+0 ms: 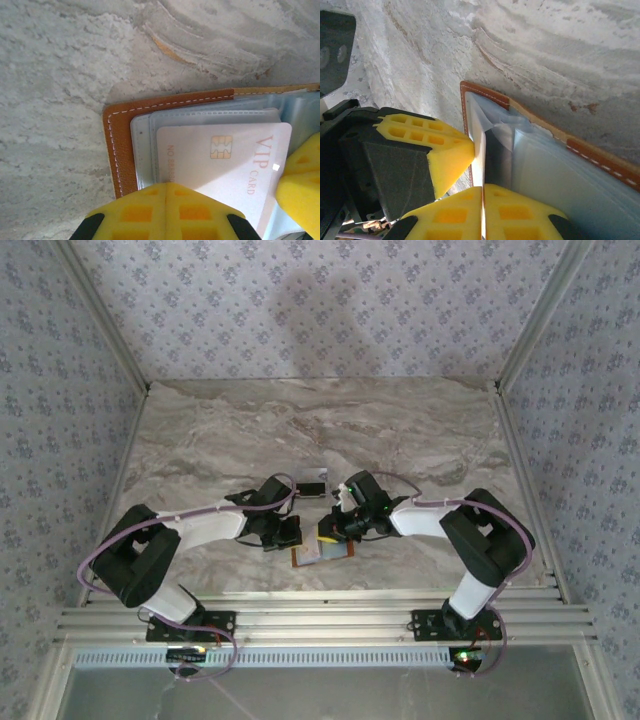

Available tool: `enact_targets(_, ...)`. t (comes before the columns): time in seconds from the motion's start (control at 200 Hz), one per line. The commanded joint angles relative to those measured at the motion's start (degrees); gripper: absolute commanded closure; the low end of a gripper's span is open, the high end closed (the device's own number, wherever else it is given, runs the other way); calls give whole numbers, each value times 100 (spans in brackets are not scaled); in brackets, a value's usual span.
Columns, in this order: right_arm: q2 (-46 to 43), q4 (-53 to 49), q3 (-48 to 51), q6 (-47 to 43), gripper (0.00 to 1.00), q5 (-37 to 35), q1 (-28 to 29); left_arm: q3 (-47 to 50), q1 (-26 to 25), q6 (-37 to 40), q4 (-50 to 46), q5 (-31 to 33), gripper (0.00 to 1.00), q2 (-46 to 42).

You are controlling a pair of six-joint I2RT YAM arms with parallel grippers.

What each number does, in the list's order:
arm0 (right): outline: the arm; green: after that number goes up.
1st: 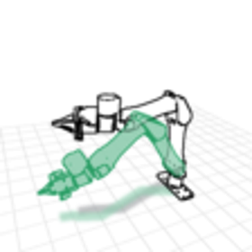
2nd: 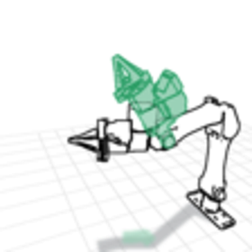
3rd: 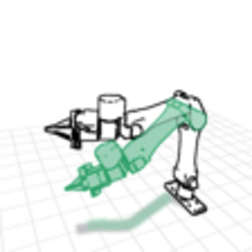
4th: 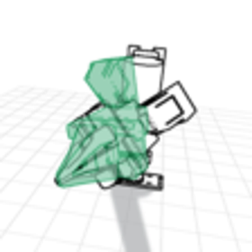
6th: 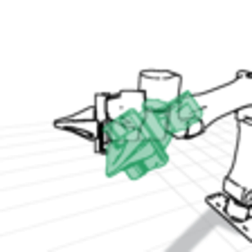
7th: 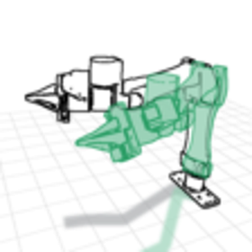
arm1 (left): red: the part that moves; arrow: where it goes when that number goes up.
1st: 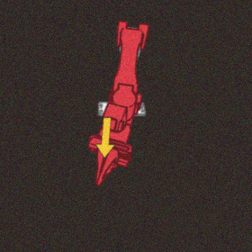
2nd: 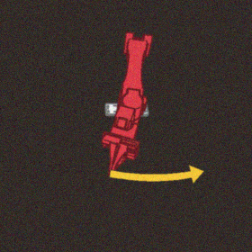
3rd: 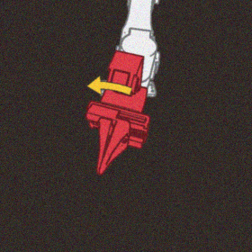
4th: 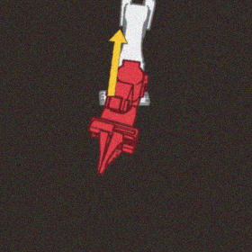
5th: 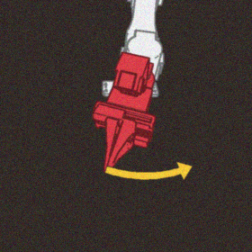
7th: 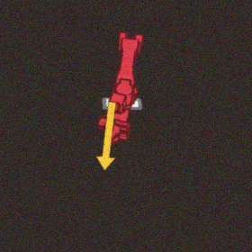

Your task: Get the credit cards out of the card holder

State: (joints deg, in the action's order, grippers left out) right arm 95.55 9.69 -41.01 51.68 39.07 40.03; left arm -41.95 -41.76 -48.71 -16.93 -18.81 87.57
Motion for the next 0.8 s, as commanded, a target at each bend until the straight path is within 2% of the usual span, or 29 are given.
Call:
enact_targets(0.0, -203, 226, 32, 18, 92, 274, -30, -4, -46, -12, -412, 185, 100, 180)
enact_targets(0.175, -192, 129, 0, -48, 96, 234, -36, -15, -66, -25, -427, 200, 100, 157)
enact_targets(0.225, -162, 74, -35, -80, 93, 248, -20, -14, -85, -33, -413, 193, 100, 139)
enact_targets(0.27, -98, 19, -77, -103, 85, 280, -1, -18, -98, -33, -412, 193, 100, 147)
enact_targets(0.32, -26, 15, -123, -111, 84, 310, 22, -22, -102, -36, -417, 200, 100, 155)
enact_targets(0.625, -10, -6, -166, -111, 93, 222, 119, 5, -113, -61, -412, 211, 100, 120)
enact_targets(0.725, -2, -151, -215, -191, 86, 189, 115, 12, -124, -60, -402, 211, 100, 107)
enact_targets(0.794, 42, -221, -254, -216, 85, 178, 127, 20, -123, -66, -399, 214, 100, 107)
